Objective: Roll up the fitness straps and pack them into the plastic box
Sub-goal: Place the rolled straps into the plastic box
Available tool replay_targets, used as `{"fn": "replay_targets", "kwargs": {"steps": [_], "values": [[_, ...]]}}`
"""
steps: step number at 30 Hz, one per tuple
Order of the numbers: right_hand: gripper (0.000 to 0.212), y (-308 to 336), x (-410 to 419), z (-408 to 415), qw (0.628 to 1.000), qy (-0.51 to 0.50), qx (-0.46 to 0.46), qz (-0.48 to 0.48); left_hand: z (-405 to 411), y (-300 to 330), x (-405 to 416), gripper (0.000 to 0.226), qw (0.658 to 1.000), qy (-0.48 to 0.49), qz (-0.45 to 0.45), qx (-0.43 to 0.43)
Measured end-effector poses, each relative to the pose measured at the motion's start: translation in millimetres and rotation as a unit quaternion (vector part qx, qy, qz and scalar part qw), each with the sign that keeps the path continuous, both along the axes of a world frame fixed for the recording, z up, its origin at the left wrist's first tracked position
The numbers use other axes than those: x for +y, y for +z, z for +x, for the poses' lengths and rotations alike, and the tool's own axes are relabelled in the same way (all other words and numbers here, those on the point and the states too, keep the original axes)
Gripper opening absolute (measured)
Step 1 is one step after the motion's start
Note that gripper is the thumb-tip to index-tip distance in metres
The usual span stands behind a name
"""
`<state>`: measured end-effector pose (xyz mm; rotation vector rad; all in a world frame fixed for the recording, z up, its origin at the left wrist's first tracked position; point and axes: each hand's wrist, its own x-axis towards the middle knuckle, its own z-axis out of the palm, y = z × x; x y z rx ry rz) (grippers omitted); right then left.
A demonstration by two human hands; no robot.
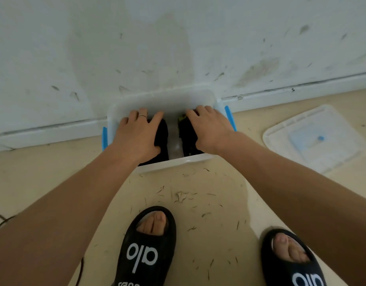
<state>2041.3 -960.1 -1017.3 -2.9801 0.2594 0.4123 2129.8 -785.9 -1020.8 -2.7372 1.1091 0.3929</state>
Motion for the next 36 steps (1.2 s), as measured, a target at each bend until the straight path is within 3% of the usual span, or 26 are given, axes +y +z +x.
{"fn": "replay_targets", "kwargs": {"steps": [4,7,9,11,13,15,17,20,23,26,29,33,36], "values": [[0.079,27.0,-26.2,-26.4,0.976,-0.090,-0.129,0.149,-26.6,20.1,-44.3,0.080,0.994,-0.048,-0.102,0.000],[0.065,39.2,-75.8,-76.3,0.908,-0.277,-0.228,0.217,-62.9,34.5,-86.3,0.062,0.976,-0.108,-0.188,0.007],[0.055,33.5,-115.4,-119.1,0.891,-0.380,-0.162,0.189,-92.1,37.8,-113.8,0.053,0.962,-0.172,-0.213,0.026],[0.051,18.4,-145.4,-164.0,0.888,-0.433,0.004,0.156,-122.6,35.0,-139.1,0.048,0.946,-0.236,-0.220,0.040],[0.057,1.7,-154.7,-203.7,0.880,-0.432,0.142,0.137,-152.5,26.7,-161.2,0.044,0.934,-0.287,-0.208,0.049],[0.073,-15.9,-149.2,-235.3,0.870,-0.419,0.208,0.154,-180.1,13.1,-179.3,0.044,0.931,-0.319,-0.170,0.060],[0.076,-35.4,-135.9,-255.1,0.880,-0.392,0.219,0.157,-200.5,-1.7,-189.9,0.044,0.934,-0.324,-0.128,0.080],[0.056,-56.9,-119.5,-271.8,0.918,-0.342,0.178,0.094,-218.8,-20.2,-193.8,0.044,0.938,-0.320,-0.058,0.117],[0.049,-64.3,-116.3,-277.6,0.924,-0.332,0.162,0.099,-218.9,-29.1,-189.1,0.048,0.931,-0.340,-0.040,0.128],[0.047,-53.5,-123.9,-271.9,0.923,-0.326,0.160,0.129,-196.7,-20.3,-178.3,0.050,0.929,-0.323,-0.104,0.145],[0.050,-14.7,-133.4,-241.1,0.922,-0.340,0.079,0.165,-165.7,3.0,-155.1,0.037,0.927,-0.278,-0.222,0.115],[0.062,45.4,-114.5,-165.3,0.928,-0.257,-0.105,0.247,-117.3,36.6,-120.5,0.027,0.923,-0.108,-0.354,0.103],[0.057,62.6,-84.5,-104.8,0.942,-0.153,-0.136,0.267,-86.0,47.6,-100.9,0.031,0.907,0.024,-0.390,0.157]]}}
